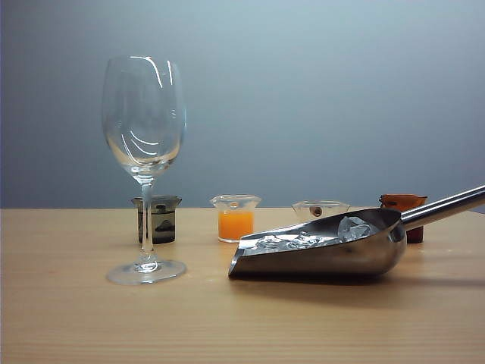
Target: Pick up the ice scoop on the desk filled with ice cubes, pour the ice into the goblet, and finally put the scoop back on the table.
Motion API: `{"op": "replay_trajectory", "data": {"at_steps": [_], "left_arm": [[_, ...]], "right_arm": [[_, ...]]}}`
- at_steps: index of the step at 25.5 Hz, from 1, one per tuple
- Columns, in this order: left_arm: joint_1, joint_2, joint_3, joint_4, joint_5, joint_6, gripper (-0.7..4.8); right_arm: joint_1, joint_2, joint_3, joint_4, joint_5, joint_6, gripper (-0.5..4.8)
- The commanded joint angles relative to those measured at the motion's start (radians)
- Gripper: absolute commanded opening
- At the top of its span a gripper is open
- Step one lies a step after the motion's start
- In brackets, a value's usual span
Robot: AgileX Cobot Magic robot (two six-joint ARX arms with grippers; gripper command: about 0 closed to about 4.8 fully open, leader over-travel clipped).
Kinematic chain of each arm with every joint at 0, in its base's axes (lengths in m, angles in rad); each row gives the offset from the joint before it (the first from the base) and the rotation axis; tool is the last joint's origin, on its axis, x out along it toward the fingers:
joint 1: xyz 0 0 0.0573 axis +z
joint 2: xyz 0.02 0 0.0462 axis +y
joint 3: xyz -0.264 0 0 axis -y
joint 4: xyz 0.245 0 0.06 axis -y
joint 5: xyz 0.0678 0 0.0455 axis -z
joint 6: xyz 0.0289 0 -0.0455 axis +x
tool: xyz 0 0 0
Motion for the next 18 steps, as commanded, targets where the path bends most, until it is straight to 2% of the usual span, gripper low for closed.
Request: {"op": "replay_trajectory", "data": {"at_steps": [1,13,18], "left_arm": [[0.001,0.0,0.003,0.016,-0.002,0.001,-0.05],[0.001,0.0,0.003,0.019,-0.002,0.0,-0.05],[0.001,0.0,0.023,0.083,-0.008,-0.025,-0.05]], "right_arm": [[0.0,0.002,-0.004,0.019,0.005,0.0,-0.01],[0.0,0.002,-0.004,0.021,0.005,0.0,-0.01],[0.0,0.002,0.024,0.073,0.006,0.028,-0.01]]}}
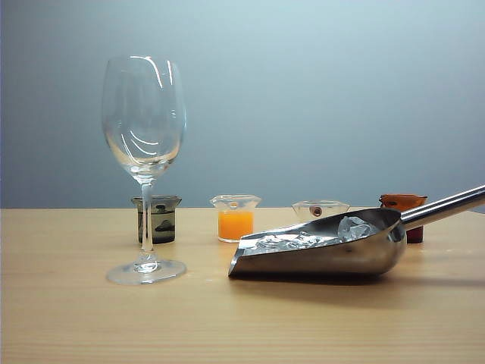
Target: Pick up the ice scoop on the desk filled with ice cubes, pour the ice into the goblet, and finally put the scoop back on the table.
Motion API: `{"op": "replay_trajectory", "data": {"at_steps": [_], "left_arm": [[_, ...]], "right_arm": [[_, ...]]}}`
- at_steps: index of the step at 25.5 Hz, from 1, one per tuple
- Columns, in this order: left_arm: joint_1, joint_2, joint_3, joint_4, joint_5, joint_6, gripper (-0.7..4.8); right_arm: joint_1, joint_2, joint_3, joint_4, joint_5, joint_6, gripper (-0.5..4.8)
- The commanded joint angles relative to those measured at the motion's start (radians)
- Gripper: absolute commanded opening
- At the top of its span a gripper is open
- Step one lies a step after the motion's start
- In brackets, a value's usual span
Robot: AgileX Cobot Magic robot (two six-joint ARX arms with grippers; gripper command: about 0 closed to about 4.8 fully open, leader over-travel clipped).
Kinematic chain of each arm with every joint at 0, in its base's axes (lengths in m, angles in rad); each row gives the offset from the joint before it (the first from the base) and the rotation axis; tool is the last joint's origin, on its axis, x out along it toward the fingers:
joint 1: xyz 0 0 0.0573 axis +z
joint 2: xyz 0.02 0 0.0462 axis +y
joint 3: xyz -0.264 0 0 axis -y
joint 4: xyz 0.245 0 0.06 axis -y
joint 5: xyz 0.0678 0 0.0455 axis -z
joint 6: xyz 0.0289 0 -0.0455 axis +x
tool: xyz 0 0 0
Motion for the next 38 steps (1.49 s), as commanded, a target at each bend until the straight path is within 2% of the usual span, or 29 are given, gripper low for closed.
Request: {"op": "replay_trajectory", "data": {"at_steps": [1,3,7,13,18,20,21,25,27,28,34,38], "left_arm": [[0.001,0.001,0.052,0.027,-0.029,-0.04,-0.05],[0.001,0.006,0.109,-0.019,-0.048,-0.068,-0.05],[0.001,0.041,0.205,-0.073,-0.051,-0.069,-0.05],[0.0,0.203,0.372,-0.084,-0.039,-0.069,-0.05],[0.0,0.398,0.568,-0.153,0.076,-0.069,-0.05],[-0.001,0.481,0.657,-0.183,0.196,-0.069,-0.05],[-0.005,0.499,0.677,-0.194,0.222,-0.069,-0.05],[-0.051,0.546,0.729,-0.227,0.253,-0.069,-0.05],[-0.132,0.58,0.75,-0.244,0.252,-0.069,-0.05],[-0.155,0.586,0.753,-0.249,0.253,-0.069,-0.05],[-0.285,0.622,0.773,-0.302,0.249,-0.067,-0.05],[-0.309,0.641,0.797,-0.33,0.252,-0.061,-0.05]], "right_arm": [[0.0,0.005,0.061,0.043,0.008,0.05,-0.01],[0.001,0.01,0.124,0.032,0.008,0.055,-0.02],[0.001,0.049,0.221,0.019,0.024,0.054,-0.02],[0.001,0.179,0.362,0.013,0.024,0.059,-0.02],[0.001,0.352,0.521,-0.069,0.023,0.218,-0.03],[0.01,0.446,0.592,-0.096,-0.005,0.296,-0.03],[0.016,0.471,0.607,-0.097,-0.021,0.311,-0.03],[0.055,0.539,0.631,-0.1,-0.047,0.401,-0.03],[0.095,0.599,0.63,-0.109,-0.049,0.537,-0.02],[0.103,0.61,0.629,-0.109,-0.052,0.56,-0.02],[0.116,0.658,0.628,-0.141,-0.1,0.61,-0.02],[0.116,0.669,0.607,-0.159,-0.142,0.668,-0.01]]}}
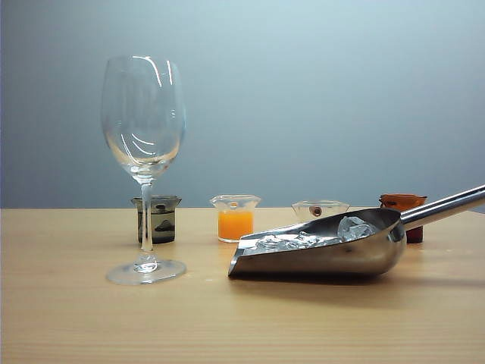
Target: Pick up the ice scoop on the desk filled with ice cubes, pour the ice into the goblet, and finally put the scoop back on the table.
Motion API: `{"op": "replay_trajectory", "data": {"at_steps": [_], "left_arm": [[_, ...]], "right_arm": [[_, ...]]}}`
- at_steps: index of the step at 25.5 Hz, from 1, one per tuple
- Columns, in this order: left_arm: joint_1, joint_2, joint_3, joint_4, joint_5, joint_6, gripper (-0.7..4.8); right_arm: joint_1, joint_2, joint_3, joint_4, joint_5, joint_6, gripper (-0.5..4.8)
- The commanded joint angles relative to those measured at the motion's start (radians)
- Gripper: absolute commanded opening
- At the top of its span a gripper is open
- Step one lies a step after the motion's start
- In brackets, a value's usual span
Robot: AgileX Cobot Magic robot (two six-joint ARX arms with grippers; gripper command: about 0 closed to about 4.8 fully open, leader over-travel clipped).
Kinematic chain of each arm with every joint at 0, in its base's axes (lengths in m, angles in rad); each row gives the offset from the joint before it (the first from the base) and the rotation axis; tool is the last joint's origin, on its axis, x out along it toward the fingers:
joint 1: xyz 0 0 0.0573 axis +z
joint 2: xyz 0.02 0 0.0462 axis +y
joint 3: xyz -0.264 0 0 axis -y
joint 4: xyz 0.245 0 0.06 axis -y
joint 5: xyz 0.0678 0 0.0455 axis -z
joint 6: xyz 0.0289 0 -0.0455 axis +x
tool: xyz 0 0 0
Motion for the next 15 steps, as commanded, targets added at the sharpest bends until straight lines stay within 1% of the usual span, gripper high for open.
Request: {"op": "replay_trajectory", "data": {"at_steps": [1,4,5,11,15], "left_arm": [[-0.002,0.003,0.021,-0.01,0.003,0.005,-0.05],[-0.002,0.003,0.032,-0.028,0.002,0.015,-0.05],[-0.002,0.004,0.037,-0.038,0.002,0.034,-0.05],[-0.002,0.004,0.038,-0.039,0.002,0.034,-0.05],[-0.002,0.004,0.038,-0.038,0.002,0.034,-0.05]], "right_arm": [[0.0,-0.002,-0.022,0.012,-0.05,0.056,-0.01],[-0.002,-0.003,-0.052,0.018,-0.074,0.101,-0.01],[-0.001,-0.002,-0.078,0.038,-0.096,0.131,-0.01],[-0.001,-0.004,-0.204,0.13,-0.166,0.308,-0.01],[0.001,-0.004,-0.242,0.145,-0.196,0.348,-0.01]]}}
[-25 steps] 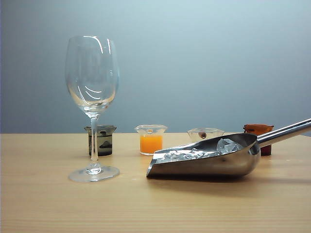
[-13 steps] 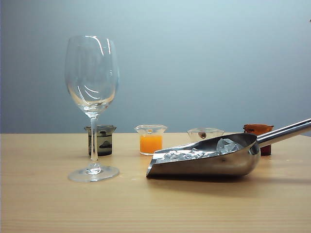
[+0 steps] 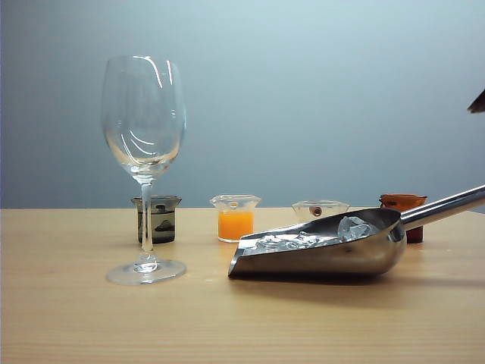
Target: Pick up the ice scoop on the desk filled with ice cubes, pour the ice into the goblet, and finally put the scoop back on the table.
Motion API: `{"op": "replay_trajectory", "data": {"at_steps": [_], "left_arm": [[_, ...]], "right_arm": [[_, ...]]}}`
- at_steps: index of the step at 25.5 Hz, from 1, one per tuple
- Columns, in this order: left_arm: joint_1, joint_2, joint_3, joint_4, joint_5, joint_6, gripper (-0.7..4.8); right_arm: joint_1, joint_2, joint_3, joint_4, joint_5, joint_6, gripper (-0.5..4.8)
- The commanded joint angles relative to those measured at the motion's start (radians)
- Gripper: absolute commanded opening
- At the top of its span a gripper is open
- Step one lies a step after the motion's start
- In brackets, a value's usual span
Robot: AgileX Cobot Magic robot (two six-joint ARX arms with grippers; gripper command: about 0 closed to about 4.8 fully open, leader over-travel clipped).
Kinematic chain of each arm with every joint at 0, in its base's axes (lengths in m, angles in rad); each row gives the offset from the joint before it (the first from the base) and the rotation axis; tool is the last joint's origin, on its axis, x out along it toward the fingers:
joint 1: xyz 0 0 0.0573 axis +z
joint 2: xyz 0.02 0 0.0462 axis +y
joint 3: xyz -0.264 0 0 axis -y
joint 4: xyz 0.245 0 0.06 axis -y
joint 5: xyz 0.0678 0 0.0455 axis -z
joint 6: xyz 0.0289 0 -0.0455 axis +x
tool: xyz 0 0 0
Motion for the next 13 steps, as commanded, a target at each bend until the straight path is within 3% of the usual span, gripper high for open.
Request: {"op": "replay_trajectory", "data": {"at_steps": [1,5,6,8,10,13], "left_arm": [[0.0,-0.002,0.005,0.01,0.002,0.004,-0.05],[0.0,-0.002,0.005,0.01,0.002,0.004,-0.05],[0.0,-0.001,0.005,0.01,0.002,0.004,-0.05],[0.0,-0.001,0.005,0.011,0.002,0.005,-0.05],[0.0,-0.001,0.005,0.011,0.002,0.005,-0.05],[0.0,-0.001,0.005,0.011,0.003,0.005,-0.05]], "right_arm": [[0.0,-0.003,-0.014,0.032,-0.042,0.034,-0.01],[0.0,-0.001,-0.021,-0.01,-0.112,0.087,0.0],[0.001,-0.001,-0.023,-0.042,-0.131,0.09,0.58],[0.001,-0.001,-0.027,-0.075,-0.143,0.09,2.67],[0.001,-0.001,-0.034,-0.071,-0.142,0.09,3.07],[0.0,-0.001,-0.044,-0.067,-0.139,0.094,3.2]]}}
